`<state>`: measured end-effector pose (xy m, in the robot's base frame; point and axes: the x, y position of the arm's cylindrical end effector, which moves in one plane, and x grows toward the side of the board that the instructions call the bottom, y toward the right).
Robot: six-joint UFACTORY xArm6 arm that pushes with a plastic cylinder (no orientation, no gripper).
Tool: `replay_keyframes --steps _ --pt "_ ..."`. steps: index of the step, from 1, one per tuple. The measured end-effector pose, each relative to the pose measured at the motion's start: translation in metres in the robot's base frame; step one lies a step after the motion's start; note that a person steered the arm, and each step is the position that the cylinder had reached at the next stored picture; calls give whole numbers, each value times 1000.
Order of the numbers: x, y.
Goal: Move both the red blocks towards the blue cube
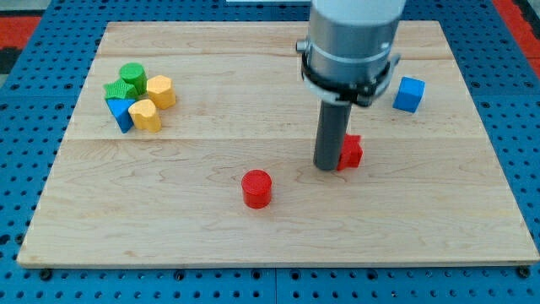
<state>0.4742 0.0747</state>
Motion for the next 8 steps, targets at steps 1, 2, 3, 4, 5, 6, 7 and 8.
replay_keyframes --steps 1,2,3,4,5,6,7,8 --pt "4 25" --pt "-26 57" --pt "-34 90" --pt "67 35" --pt "91 -104" --pt "39 -120" --pt "18 -58" --pt "3 5"
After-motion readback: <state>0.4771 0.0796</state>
